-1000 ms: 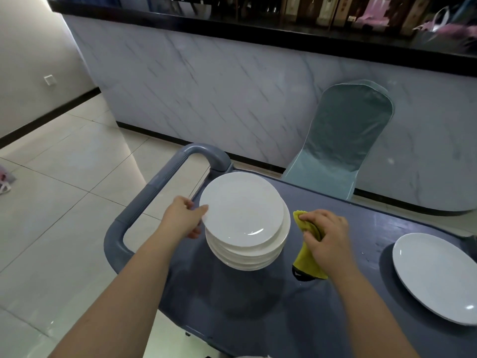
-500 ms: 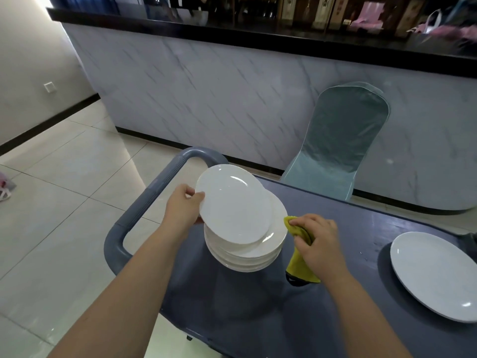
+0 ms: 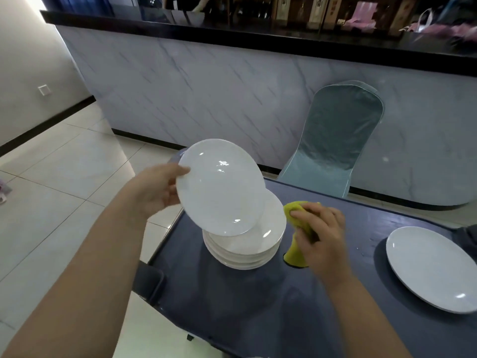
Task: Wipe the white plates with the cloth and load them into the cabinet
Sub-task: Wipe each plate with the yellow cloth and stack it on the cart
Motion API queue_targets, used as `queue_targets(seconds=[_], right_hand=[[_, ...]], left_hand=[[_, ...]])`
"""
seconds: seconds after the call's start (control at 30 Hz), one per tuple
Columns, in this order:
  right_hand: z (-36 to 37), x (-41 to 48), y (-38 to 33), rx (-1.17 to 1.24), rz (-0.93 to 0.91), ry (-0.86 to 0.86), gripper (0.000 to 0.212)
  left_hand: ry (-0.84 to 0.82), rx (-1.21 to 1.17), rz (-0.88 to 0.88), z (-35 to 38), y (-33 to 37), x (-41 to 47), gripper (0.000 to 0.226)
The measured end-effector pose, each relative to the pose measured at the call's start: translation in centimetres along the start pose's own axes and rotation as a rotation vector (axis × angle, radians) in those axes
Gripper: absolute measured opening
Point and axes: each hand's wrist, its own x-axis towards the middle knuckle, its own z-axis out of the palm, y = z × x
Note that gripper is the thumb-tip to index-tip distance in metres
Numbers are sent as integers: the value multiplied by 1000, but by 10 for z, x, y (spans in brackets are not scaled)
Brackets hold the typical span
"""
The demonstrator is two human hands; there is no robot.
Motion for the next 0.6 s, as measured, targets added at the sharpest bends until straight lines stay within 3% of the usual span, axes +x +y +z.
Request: queue_targets(seconds=[0.13, 0.23, 0.33, 0.43, 0.6], right_hand=[[-27, 19, -14, 158, 113, 54, 30], [-26, 37, -33, 174, 132, -74, 32], [-7, 40, -48, 118, 25, -243, 26], [7, 18, -47, -77, 79, -440, 43], [-21, -32, -30, -261, -17, -350, 42]], left_hand=[[-197, -344, -214, -1, -54, -20, 34], [-180, -418, -287, 38, -85, -20, 39], [-200, -439, -245, 78, -105, -25, 48], [-336, -487, -177, 97, -113, -29, 58], [-521, -494, -150, 117, -118, -27, 63]])
